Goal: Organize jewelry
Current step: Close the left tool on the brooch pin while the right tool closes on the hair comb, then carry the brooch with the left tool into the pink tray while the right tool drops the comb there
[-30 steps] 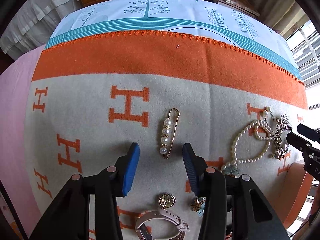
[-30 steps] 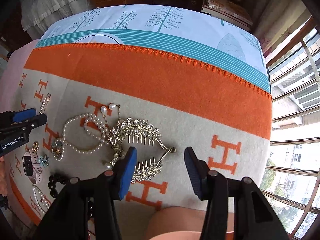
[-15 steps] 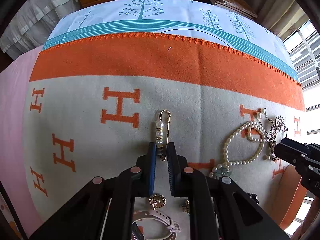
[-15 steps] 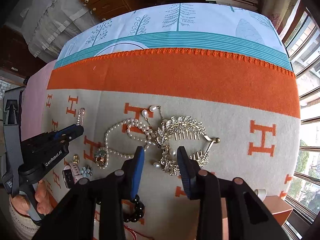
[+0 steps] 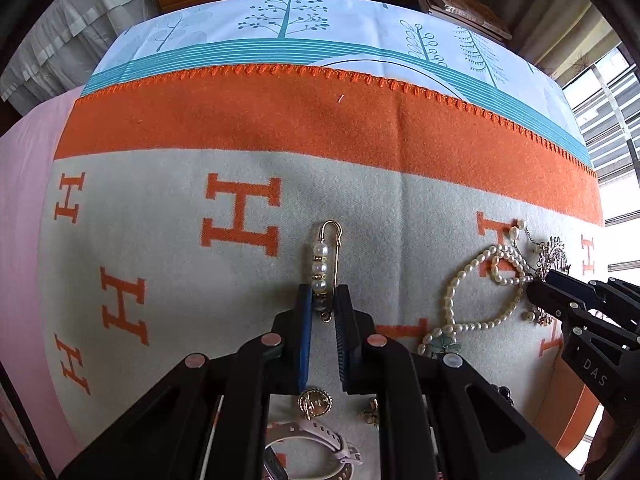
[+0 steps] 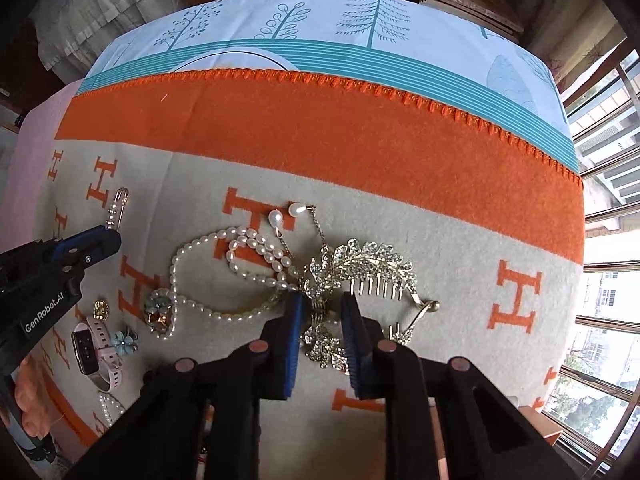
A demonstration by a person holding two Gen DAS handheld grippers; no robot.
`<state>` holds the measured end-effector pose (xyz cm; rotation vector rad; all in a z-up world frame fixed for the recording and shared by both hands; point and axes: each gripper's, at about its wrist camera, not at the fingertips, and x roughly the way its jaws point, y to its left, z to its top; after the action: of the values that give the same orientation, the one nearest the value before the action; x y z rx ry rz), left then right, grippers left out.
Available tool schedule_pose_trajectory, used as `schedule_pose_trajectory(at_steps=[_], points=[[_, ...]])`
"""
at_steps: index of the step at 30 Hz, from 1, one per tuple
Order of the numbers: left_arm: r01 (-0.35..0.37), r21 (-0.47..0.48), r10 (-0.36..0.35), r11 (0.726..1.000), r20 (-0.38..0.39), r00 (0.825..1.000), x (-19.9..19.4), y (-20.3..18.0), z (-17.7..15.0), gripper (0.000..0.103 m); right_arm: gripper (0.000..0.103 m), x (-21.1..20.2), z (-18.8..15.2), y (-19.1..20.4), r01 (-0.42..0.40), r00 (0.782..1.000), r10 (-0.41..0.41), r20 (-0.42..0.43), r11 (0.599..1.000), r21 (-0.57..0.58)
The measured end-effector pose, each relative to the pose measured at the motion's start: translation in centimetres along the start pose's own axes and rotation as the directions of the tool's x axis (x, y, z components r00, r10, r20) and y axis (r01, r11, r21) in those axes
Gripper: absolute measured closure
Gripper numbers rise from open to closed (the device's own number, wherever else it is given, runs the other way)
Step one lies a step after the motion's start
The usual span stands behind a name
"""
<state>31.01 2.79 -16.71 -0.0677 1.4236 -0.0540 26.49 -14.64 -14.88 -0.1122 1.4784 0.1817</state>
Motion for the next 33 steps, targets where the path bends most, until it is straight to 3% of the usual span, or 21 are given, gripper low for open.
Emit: schedule_pose_trajectory(at_steps=[4, 7, 10, 17, 21, 26, 31, 33], points=[[-0.009, 0.002, 0.009, 1.0, 0.016, 1.0, -0.5, 0.8, -0.8, 0.098, 0.088, 0.0, -0.3, 1.0, 0.064, 0.997, -0.063, 0.033, 0.996, -0.056], [0.015, -0.002, -0.015, 1.0, 0.02, 1.0, -0.6, 0.9, -1.3, 0.098, 0.088, -0.3, -0.7, 1.2, 0.065, 0.996, -0.062, 0.057, 0.997, -0.051], [0.051, -0.016, -0.051, 0.999, 0.009, 0.999, -1.0, 1.5, -1.8, 0.098, 0.095, -1.5, -1.5, 0.7, 0.026, 0.996, -0.022, 0.089, 0.999, -0.039], [0.092, 0.007, -0.093, 0.996, 0.073, 0.993, -5.0, 1.4, -3.3, 0.098, 0.095, -5.4, -2.6, 0.2, -0.115, 0.978, 0.113, 0.173, 0.993, -0.002], [0.127, 0.057, -0.133, 0.99, 0.115, 0.984, -8.4, -0.1, -4.8, 0.098, 0.095, -8.2, -4.6, -0.8, -0.204, 0.953, 0.194, 0.232, 0.979, 0.02], [0.167, 0.16, -0.191, 0.973, 0.148, 0.97, -12.3, -4.0, -7.2, 0.098, 0.095, -12.1, -9.0, -2.2, -0.313, 0.9, 0.287, 0.327, 0.949, 0.028], [0.216, 0.268, -0.26, 0.939, 0.142, 0.955, -14.4, -9.2, -9.3, 0.098, 0.095, -14.2, -14.7, -5.4, -0.398, 0.85, 0.338, 0.403, 0.914, 0.074], [0.25, 0.307, -0.299, 0.918, 0.123, 0.946, -14.8, -11.6, -10.2, 0.098, 0.095, -14.1, -16.9, -6.6, -0.421, 0.84, 0.347, 0.416, 0.902, 0.098]])
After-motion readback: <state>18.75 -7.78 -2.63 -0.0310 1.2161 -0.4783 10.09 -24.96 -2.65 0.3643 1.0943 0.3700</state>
